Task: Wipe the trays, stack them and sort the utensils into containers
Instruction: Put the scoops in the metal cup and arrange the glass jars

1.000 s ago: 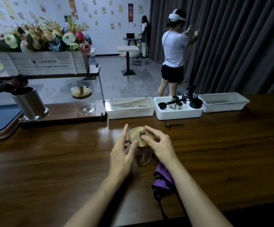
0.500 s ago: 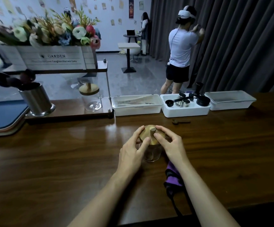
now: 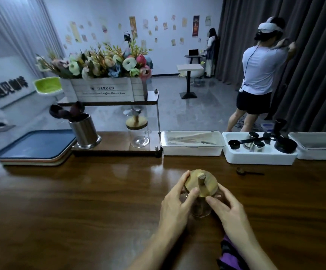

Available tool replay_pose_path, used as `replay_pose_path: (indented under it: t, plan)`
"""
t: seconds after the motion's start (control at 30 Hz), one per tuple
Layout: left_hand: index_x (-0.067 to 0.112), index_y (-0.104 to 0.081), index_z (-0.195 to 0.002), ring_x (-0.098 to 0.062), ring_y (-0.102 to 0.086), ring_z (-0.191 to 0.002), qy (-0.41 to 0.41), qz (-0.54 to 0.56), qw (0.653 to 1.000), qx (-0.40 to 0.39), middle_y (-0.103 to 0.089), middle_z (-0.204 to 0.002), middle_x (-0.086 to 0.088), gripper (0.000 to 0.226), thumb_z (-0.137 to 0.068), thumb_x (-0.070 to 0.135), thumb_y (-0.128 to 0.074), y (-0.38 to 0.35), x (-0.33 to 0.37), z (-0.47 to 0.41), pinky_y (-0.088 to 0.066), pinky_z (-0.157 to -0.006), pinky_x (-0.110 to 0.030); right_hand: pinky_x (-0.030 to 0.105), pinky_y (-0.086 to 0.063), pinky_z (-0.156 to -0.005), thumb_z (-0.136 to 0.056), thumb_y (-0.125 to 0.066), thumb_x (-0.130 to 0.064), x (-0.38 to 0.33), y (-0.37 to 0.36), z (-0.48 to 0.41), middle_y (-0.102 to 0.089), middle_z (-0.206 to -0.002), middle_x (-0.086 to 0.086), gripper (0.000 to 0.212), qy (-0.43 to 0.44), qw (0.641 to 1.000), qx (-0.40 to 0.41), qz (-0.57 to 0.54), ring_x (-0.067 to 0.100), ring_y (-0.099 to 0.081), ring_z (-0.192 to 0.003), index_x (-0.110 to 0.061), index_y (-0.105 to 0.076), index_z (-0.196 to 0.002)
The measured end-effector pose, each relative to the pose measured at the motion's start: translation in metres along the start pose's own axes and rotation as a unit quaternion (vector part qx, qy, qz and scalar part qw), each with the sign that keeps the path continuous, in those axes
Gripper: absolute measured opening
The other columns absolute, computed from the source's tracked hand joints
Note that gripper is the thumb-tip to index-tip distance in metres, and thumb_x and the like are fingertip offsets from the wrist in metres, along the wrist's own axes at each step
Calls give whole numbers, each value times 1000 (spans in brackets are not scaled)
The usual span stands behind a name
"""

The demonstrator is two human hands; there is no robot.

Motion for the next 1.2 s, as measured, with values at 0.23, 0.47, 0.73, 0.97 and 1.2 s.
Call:
replay_pose_path:
  t: [0.23,0.47,0.73,0.97,1.2]
  plan:
    - [58,-28,-153,13,-54,-123,15,31,999,2,-61,-130,34,86,-78,76,-65,0,-11,-2,-47,-106,-24,-4,-40,-72,-96,-61,-5,-5,-19,0,-63,-115,-15,47,7,998,41,-35,-29,-55,-89,-25,-48,-137]
    - [49,-46,-147,9,-61,-117,-12,54,997,44,-68,-123,29,74,-78,66,-68,76,-24,-14,-50,-105,-34,5,-46,-90,-96,-60,-3,-16,-102,-16,-66,-123,-13,47,35,997,36,-50,-11,-61,-111,-19,-52,-139]
    - [39,-56,-133,2,-62,-121,-43,95,988,116,-70,-124,21,51,-88,33,-80,228,-53,-65,-49,-104,-28,4,-41,-95,-101,-56,-11,-51,-258,-62,-57,-119,-34,46,65,997,-3,-31,-26,-51,-108,-36,-45,-138]
    - [50,-54,-136,-12,-62,-116,-81,45,990,104,-67,-122,8,46,-91,49,-66,299,-59,-139,-50,-104,-44,31,-28,-120,-103,-46,-23,-65,-346,-125,-40,-156,-15,53,53,998,-36,29,3,-34,-143,-30,-35,-155]
    - [47,-55,-132,-12,-61,-120,-112,66,990,48,-68,-123,10,45,-90,45,-71,310,-68,-189,-50,-105,-39,16,-20,-107,-101,-40,-9,-68,-373,-168,-29,-159,-10,63,25,996,-49,64,10,-25,-147,-25,-22,-160]
Point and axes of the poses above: each hand's wrist, its own z-axis away from the middle knuckle, its own y-axis out of the back of the hand, x = y × z, the point moved 8 cm from there along -z, towards the middle knuckle
